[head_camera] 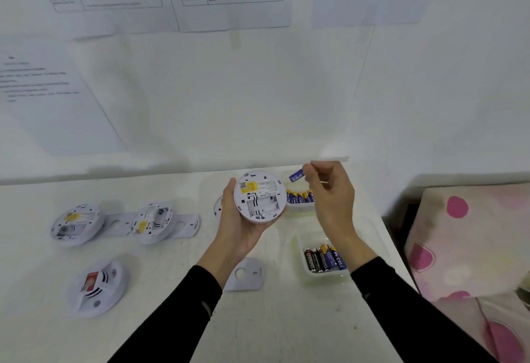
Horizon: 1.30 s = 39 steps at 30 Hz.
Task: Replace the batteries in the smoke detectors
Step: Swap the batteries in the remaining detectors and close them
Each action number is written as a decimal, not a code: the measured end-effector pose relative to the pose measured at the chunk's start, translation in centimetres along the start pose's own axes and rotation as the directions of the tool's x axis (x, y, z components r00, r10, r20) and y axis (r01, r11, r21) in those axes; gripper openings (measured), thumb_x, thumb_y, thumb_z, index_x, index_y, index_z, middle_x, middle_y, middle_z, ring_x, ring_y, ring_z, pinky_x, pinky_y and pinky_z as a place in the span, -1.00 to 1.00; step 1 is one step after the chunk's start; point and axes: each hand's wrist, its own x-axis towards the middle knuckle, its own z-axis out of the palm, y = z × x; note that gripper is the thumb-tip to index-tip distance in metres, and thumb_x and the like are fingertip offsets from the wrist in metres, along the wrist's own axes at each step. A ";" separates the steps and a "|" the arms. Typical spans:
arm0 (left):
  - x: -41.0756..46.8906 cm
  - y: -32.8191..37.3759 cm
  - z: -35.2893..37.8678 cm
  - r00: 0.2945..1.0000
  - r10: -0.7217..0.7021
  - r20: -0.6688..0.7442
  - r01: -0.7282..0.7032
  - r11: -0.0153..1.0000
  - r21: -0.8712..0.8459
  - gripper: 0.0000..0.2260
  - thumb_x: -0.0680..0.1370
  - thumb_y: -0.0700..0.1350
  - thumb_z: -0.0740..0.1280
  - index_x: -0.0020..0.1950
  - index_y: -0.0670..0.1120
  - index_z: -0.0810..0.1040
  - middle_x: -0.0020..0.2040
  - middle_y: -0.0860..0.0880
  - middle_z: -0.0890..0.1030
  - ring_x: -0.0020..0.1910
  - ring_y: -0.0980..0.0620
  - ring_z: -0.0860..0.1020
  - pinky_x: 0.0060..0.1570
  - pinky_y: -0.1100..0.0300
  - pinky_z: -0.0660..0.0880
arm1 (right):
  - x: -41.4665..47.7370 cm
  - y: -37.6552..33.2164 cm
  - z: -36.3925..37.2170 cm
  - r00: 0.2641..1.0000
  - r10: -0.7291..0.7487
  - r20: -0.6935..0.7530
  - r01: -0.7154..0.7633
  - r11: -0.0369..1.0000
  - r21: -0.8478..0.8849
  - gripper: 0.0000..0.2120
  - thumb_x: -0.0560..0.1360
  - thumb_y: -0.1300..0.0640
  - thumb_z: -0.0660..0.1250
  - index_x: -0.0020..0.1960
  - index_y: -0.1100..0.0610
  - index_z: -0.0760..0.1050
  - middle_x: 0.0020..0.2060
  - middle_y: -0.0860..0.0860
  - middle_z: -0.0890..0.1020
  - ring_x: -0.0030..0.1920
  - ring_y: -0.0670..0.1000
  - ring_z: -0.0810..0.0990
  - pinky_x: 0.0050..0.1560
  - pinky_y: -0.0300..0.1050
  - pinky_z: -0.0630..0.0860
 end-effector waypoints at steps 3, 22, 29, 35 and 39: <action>0.2 -0.1 0.5 0.999 0.025 -0.020 -0.026 1.000 -0.014 -0.44 0.62 0.23 0.09 0.42 -0.15 0.43 0.27 -0.24 0.59 0.20 -0.21 0.59 0.17 -0.12 0.54 | -2.8 -0.9 0.9 0.997 -0.011 0.076 0.007 0.999 0.048 -0.97 0.50 0.10 0.42 -0.08 0.03 0.59 -0.18 -0.17 0.66 -0.16 -0.15 0.58 -0.13 -0.30 0.49; 0.3 0.4 0.6 0.999 0.040 0.011 -0.038 0.991 -0.130 -0.51 0.62 0.20 0.13 0.25 -0.15 0.58 0.17 -0.24 0.64 0.06 -0.19 0.66 0.13 -0.09 0.57 | -5.6 3.5 2.8 0.780 -0.571 0.254 0.574 0.494 -0.652 -0.77 0.58 -0.03 0.23 0.11 0.00 0.61 0.18 0.07 0.57 0.05 0.10 0.49 0.01 -0.02 0.36; 0.5 0.4 -1.2 1.000 -0.002 0.031 0.005 0.993 -0.116 -0.50 0.59 0.20 0.20 0.39 -0.10 0.49 0.32 -0.25 0.55 0.28 -0.29 0.52 0.06 -0.19 0.58 | -0.1 3.7 1.3 0.906 -0.321 0.275 0.411 0.825 -0.389 -0.72 0.56 0.14 0.11 0.15 0.08 0.54 0.07 0.01 0.56 0.00 0.05 0.52 0.04 -0.02 0.40; 0.4 0.2 -1.1 0.998 -0.040 0.054 0.047 0.988 -0.145 -0.45 0.56 0.20 0.22 0.47 -0.07 0.41 0.33 -0.26 0.54 0.36 -0.33 0.45 0.12 -0.22 0.56 | 8.0 6.9 -0.2 0.869 0.349 0.350 0.186 0.425 -0.886 -0.64 0.56 0.23 0.14 0.31 0.05 0.49 0.29 0.05 0.50 0.30 0.11 0.44 0.30 -0.04 0.38; 0.5 0.2 -1.1 0.997 -0.050 0.052 0.057 0.988 -0.142 -0.46 0.58 0.20 0.20 0.46 -0.08 0.43 0.32 -0.27 0.55 0.36 -0.33 0.44 0.13 -0.22 0.54 | 9.0 7.8 0.1 0.835 0.407 0.369 0.233 0.347 -0.909 -0.70 0.58 0.10 0.16 0.23 0.02 0.57 0.24 0.03 0.56 0.24 0.11 0.49 0.22 -0.05 0.46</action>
